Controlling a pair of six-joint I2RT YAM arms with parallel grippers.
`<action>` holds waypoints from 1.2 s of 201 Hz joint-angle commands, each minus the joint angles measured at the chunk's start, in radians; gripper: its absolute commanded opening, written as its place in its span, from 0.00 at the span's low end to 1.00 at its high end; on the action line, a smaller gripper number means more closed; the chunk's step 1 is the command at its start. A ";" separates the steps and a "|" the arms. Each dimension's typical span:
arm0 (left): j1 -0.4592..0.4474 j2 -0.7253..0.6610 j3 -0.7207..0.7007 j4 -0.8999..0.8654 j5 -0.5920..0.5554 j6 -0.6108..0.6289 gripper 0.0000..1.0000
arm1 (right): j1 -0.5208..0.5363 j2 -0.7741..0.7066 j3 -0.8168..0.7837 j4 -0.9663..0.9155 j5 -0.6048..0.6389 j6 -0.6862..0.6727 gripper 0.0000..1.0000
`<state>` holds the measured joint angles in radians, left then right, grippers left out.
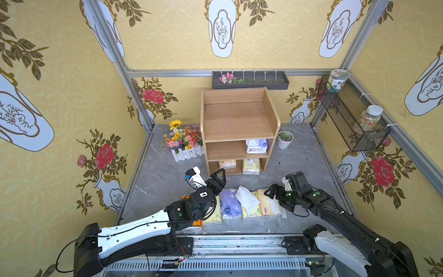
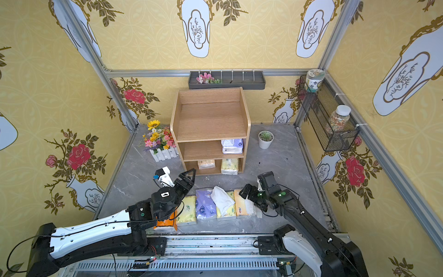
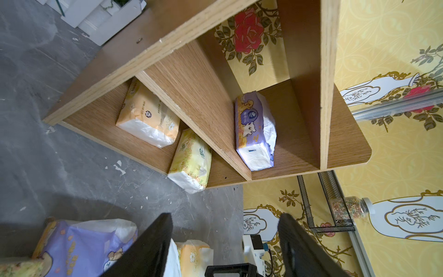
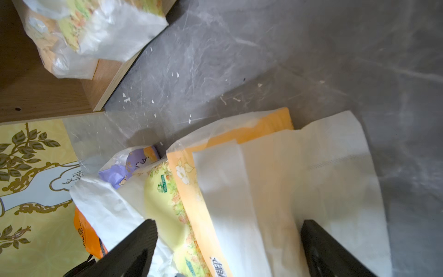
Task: Remove the tissue boxes from the shelf
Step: Move the box of tissues to the center of the board.
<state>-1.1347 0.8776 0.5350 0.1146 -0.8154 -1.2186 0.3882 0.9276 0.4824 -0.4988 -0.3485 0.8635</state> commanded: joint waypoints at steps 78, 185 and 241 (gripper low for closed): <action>0.005 -0.005 -0.006 -0.021 -0.006 -0.010 0.75 | 0.208 0.037 0.015 0.118 0.041 0.153 0.98; 0.019 -0.018 -0.013 -0.036 0.009 -0.020 0.75 | 0.422 0.147 0.016 0.363 0.133 0.318 0.98; 0.021 -0.035 -0.022 -0.041 0.012 -0.025 0.75 | 0.538 0.265 0.023 0.534 0.189 0.398 0.98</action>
<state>-1.1156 0.8494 0.5228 0.0753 -0.8104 -1.2419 0.8932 1.1542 0.4950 -0.0971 -0.2005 1.2079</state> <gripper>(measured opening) 0.752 0.981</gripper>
